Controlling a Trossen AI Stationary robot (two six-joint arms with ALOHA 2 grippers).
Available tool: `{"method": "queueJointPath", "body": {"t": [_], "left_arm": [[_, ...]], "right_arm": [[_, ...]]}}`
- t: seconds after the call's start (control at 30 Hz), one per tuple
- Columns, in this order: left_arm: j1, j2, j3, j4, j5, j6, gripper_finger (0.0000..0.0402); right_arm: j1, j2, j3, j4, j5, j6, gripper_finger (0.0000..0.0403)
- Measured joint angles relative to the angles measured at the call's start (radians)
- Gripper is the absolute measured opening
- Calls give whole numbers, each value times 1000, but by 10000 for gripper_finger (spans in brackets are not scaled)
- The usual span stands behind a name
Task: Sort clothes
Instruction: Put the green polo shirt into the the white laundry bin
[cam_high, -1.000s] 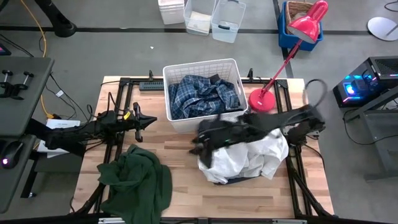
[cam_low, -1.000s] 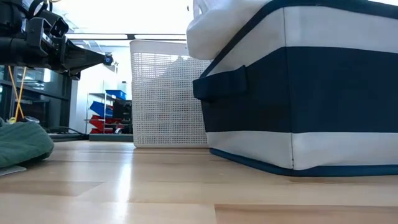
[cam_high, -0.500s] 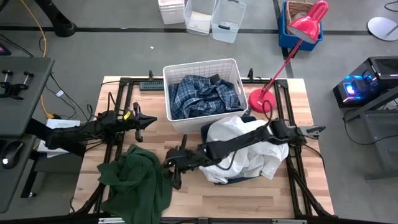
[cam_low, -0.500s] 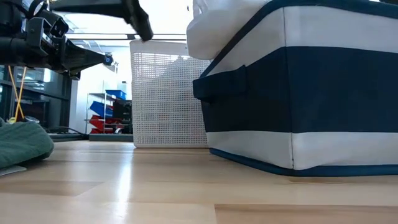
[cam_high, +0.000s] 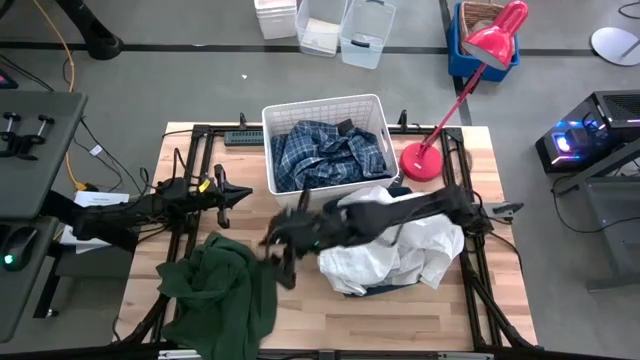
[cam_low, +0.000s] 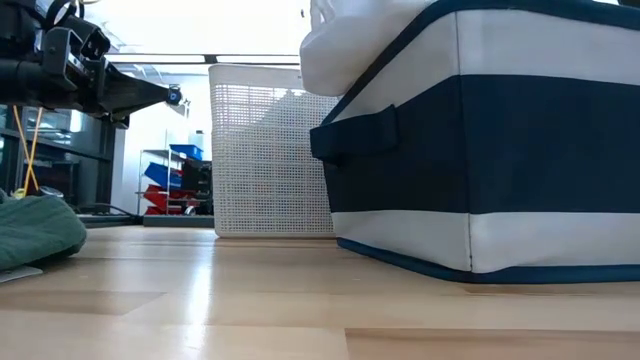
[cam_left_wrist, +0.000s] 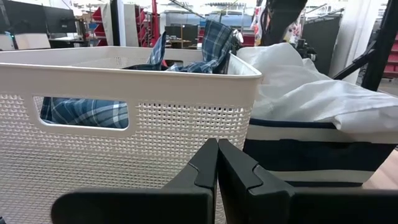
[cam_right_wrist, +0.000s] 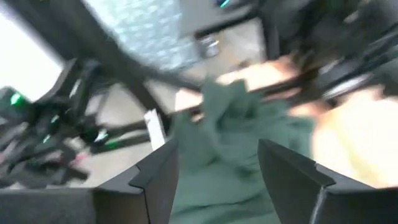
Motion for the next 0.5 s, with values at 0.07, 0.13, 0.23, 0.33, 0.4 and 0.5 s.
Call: {"method": "queueJointPath", "body": {"t": [0.07,0.13,0.23,0.33,0.4,0.5], "left_arm": [[0,0,0,0,0,0,0],[0,0,0,2,0,-1,0],[0,0,0,6,0,-9,0],[0,0,0,20,2,-112,0],[0,0,0,70,-4,-209,0],[0,3,1,150,-65,-364,0]], "right_arm": [[3,-26,82,-124,81,-11,213],[17,-134,-5,-134,143,32,213],[67,-282,-103,-193,285,152,213],[157,-391,-169,-243,497,200,213],[223,-440,-202,-289,645,230,213],[307,-499,-243,-376,838,323,213]]}}
